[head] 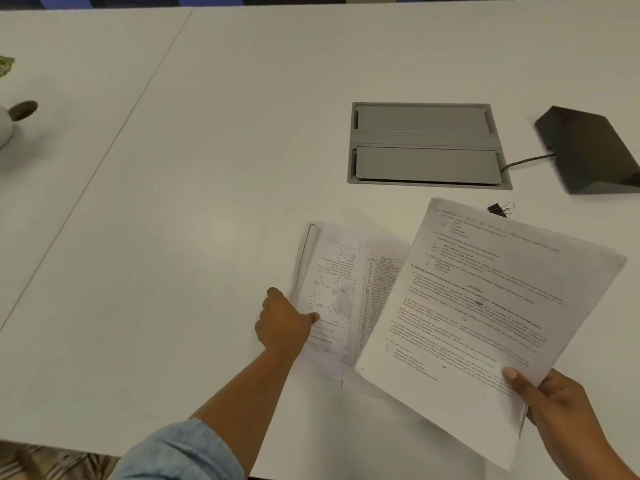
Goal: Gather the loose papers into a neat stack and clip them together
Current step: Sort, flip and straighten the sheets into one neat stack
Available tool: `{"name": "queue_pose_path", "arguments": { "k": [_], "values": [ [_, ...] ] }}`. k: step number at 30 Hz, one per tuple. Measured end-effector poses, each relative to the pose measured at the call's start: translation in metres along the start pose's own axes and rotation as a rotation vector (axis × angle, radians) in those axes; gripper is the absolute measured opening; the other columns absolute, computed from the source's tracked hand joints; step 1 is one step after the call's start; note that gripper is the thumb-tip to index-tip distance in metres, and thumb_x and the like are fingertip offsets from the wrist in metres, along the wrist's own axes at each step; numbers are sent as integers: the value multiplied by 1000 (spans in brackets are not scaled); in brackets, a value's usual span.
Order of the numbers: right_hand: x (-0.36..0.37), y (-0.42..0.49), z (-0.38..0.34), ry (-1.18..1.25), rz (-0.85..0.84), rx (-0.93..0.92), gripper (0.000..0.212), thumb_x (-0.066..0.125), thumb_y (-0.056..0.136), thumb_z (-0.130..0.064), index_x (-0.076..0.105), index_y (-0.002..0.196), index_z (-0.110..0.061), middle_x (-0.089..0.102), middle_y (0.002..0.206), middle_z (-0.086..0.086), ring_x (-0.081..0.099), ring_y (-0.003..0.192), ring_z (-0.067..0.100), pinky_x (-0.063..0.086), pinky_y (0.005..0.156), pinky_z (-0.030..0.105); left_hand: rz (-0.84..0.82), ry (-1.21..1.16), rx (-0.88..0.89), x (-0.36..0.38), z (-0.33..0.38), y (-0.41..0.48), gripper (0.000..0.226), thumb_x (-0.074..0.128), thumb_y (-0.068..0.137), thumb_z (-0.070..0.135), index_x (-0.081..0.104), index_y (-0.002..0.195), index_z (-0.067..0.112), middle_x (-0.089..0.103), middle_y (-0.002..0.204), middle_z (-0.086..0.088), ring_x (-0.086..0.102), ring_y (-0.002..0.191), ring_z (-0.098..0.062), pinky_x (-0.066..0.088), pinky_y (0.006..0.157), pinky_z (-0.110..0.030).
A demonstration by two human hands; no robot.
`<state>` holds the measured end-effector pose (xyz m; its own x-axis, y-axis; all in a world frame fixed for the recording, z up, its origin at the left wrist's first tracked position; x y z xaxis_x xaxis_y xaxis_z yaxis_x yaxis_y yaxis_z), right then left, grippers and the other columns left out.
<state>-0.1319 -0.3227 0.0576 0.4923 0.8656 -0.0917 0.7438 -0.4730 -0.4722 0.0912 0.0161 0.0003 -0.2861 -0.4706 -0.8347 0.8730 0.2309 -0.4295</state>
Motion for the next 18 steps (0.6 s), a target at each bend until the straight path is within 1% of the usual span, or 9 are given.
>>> {"name": "queue_pose_path", "arguments": {
  "k": [2,5,7,8,10,12,14,16,18],
  "values": [
    [-3,-2,-1,-23,65,9,92,87,25,-70,70,96,-15,79,90,-5,76,78,12,56,58,15,-40,-26,2,1,-1,2,50,80,75,45,56,106,14,59,88,1,65,85,-23,45,70,-29],
    [-1,1,-2,10,47,29,76,86,39,-53,69,100,-11,79,96,0,75,83,20,55,56,14,-98,-193,45,8,0,7,20,69,88,33,63,82,15,60,73,-1,55,70,-20,41,66,-26],
    [0,0,-2,18,41,33,76,84,41,-51,69,103,-10,78,95,-3,74,89,25,55,56,13,-127,-371,45,10,1,6,32,66,91,26,48,67,15,46,63,-2,44,60,-19,36,59,-25],
    [0,0,-3,9,47,34,81,86,37,-57,69,103,-12,79,94,-5,75,88,24,55,57,13,-151,-474,21,11,0,5,31,64,93,24,46,70,15,45,65,-3,43,61,-19,37,60,-25],
    [1,-2,-6,0,63,40,91,87,29,-67,70,101,-15,79,93,-6,75,85,19,56,58,15,-251,-669,-62,14,-1,3,18,61,95,26,57,82,14,62,81,-4,57,75,-21,49,74,-31],
    [2,0,-6,14,49,50,82,87,35,-61,69,101,-15,79,92,-6,75,87,25,56,56,15,-399,-842,-175,23,-5,-1,21,62,95,30,69,95,10,73,103,-9,68,97,-27,55,92,-44],
    [4,0,-6,24,34,60,69,82,43,-51,69,100,-14,79,92,-6,72,93,31,56,55,15,-451,-903,-213,26,-6,-5,20,65,94,25,72,95,6,75,101,-16,71,95,-32,58,88,-46],
    [5,-1,-5,12,35,42,82,87,35,-61,70,101,-14,79,93,-4,75,86,25,57,56,17,-385,-790,-135,25,-5,-5,13,70,89,16,71,89,3,75,91,-17,70,78,-26,61,73,-36],
    [3,-1,-3,-12,66,49,90,86,30,-69,70,101,-14,79,92,-4,76,82,21,58,57,18,-338,-749,-84,22,-2,-6,10,74,85,9,71,94,5,74,89,-10,68,77,-20,58,69,-29]
  ]
}}
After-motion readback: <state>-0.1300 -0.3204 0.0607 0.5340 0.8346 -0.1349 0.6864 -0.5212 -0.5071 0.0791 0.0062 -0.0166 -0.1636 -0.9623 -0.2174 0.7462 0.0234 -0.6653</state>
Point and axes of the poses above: each hand's wrist, its own y-axis towards the middle knuckle, its own x-axis out of the palm, z = x × y, the point moved 6 cm from there along y, towards the middle knuckle
